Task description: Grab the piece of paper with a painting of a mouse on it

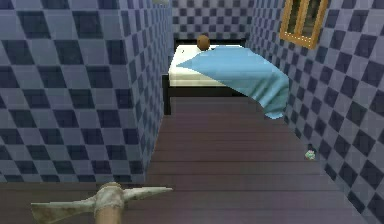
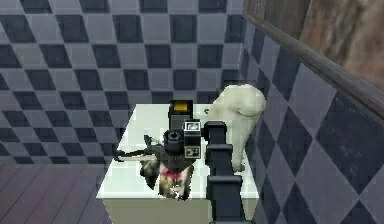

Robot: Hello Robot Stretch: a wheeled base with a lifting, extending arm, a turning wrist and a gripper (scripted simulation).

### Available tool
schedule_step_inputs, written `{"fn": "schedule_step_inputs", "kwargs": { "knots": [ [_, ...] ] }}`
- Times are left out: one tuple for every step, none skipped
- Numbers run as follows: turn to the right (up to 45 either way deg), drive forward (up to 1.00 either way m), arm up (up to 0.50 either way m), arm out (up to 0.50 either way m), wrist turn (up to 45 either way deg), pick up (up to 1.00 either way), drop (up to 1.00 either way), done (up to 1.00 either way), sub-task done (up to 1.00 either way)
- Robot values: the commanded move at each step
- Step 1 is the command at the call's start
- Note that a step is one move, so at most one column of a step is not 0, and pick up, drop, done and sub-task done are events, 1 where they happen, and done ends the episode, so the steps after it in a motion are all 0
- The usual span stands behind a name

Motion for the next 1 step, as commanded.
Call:
{"fn": "schedule_step_inputs", "kwargs": {
  "knots": [
    [0.0,0.00,0.00,0.00,39.0,0.00,0.00,0.00,0.00]
  ]
}}
